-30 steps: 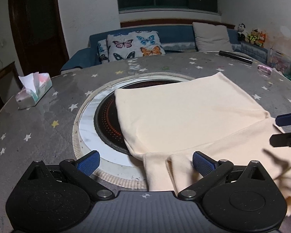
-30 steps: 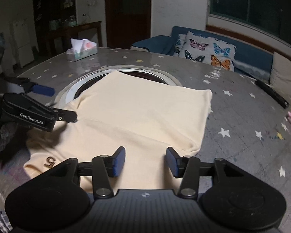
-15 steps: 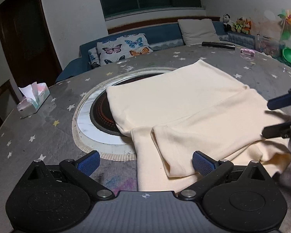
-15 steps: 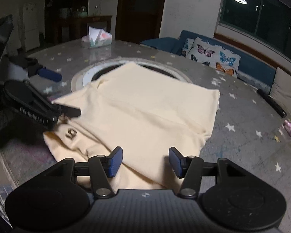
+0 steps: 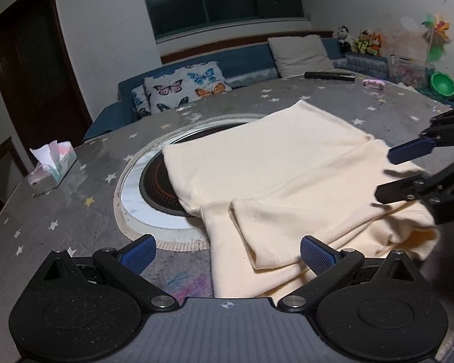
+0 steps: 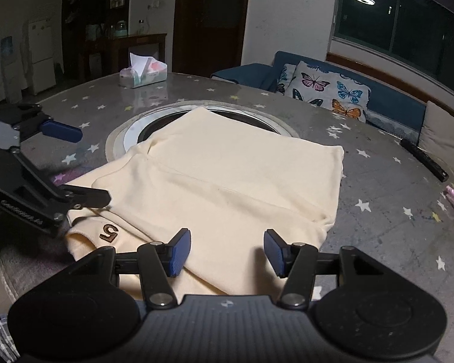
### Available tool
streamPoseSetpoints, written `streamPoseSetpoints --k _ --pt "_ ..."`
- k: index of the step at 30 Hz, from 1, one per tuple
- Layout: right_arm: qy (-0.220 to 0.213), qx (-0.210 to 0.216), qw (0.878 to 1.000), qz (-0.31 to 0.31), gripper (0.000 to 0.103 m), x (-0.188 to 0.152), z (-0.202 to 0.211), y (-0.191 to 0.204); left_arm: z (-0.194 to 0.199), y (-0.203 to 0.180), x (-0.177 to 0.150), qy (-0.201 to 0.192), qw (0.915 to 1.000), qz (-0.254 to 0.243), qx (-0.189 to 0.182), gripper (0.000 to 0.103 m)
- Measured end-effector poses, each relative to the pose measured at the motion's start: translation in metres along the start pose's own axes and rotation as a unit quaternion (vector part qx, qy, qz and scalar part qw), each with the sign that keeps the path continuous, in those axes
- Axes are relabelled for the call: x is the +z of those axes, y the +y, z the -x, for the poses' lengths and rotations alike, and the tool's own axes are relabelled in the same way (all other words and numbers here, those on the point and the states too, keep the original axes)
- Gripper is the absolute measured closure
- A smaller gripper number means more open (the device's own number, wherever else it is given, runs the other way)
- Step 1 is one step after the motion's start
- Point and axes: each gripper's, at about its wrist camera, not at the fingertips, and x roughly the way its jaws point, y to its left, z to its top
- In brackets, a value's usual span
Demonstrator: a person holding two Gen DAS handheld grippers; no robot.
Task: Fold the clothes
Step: 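Release the sleeve with the right gripper and withdraw both grippers, then grasp the sweatshirt hem with the left gripper while the right gripper grasps another hem corner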
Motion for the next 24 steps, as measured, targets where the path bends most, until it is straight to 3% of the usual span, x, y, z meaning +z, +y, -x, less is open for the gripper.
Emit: streamPoseSetpoints --k 8,12,19,24 --pt "0.0 -0.001 1.0 -0.01 0.048 -0.003 0.005 -0.005 0.027 -0.011 -0.011 -0.021 0.9971 -0.065 -0.033 0.003" --pt "0.001 -0.004 1.0 -0.007 0.048 -0.007 0.012 -0.009 0.037 -0.02 -0.02 -0.025 0.9914 -0.114 -0.06 0.02" --pt "0.008 -0.006 1.0 0.0 0.048 -0.015 0.025 -0.014 0.035 -0.041 -0.037 -0.023 0.9772 -0.186 -0.099 0.038" --pt "0.012 -0.007 1.0 0.009 0.048 -0.02 0.034 -0.017 0.028 -0.048 -0.033 -0.034 0.974 -0.193 -0.113 0.048"
